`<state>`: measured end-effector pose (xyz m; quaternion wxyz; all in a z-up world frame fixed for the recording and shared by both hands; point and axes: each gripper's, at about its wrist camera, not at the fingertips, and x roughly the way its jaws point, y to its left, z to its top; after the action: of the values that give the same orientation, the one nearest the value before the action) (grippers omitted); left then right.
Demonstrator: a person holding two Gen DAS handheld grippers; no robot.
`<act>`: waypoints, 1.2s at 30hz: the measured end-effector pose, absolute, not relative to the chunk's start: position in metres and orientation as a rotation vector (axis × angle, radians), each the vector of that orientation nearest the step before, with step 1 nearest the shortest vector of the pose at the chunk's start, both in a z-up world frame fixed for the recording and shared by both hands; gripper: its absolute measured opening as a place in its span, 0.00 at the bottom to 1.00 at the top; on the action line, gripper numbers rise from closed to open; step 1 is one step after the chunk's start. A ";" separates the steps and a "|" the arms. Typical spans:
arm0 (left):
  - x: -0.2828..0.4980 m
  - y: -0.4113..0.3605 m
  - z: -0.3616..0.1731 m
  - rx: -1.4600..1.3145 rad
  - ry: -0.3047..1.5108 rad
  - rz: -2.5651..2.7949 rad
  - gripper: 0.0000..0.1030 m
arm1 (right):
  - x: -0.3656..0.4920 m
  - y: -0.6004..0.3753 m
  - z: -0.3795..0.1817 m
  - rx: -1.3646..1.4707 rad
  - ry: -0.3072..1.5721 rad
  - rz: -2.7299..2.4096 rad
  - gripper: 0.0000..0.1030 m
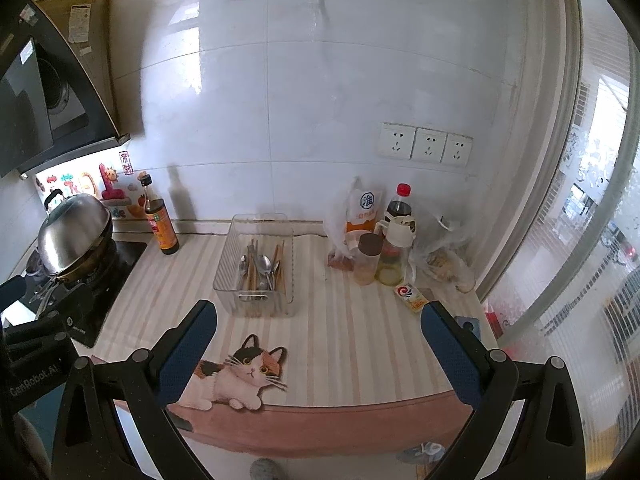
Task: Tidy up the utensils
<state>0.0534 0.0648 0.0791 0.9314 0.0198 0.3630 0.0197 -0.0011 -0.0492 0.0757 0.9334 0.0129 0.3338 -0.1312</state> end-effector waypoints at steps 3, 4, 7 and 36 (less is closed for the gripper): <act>0.053 0.065 0.079 0.041 0.745 0.040 1.00 | 0.001 -0.050 0.075 0.022 0.687 -0.261 1.00; 0.053 0.066 0.079 0.041 0.745 0.041 1.00 | 0.001 -0.050 0.074 0.022 0.688 -0.258 1.00; 0.053 0.066 0.078 0.042 0.745 0.041 1.00 | 0.002 -0.051 0.073 0.022 0.693 -0.252 1.00; 0.053 0.066 0.069 0.051 0.757 0.032 1.00 | 0.005 -0.050 0.071 0.023 0.698 -0.252 1.00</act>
<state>0.0532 0.0662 0.0691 0.9287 0.0248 0.3696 0.0157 0.0054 -0.0499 0.0711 0.9318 0.0110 0.3412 -0.1233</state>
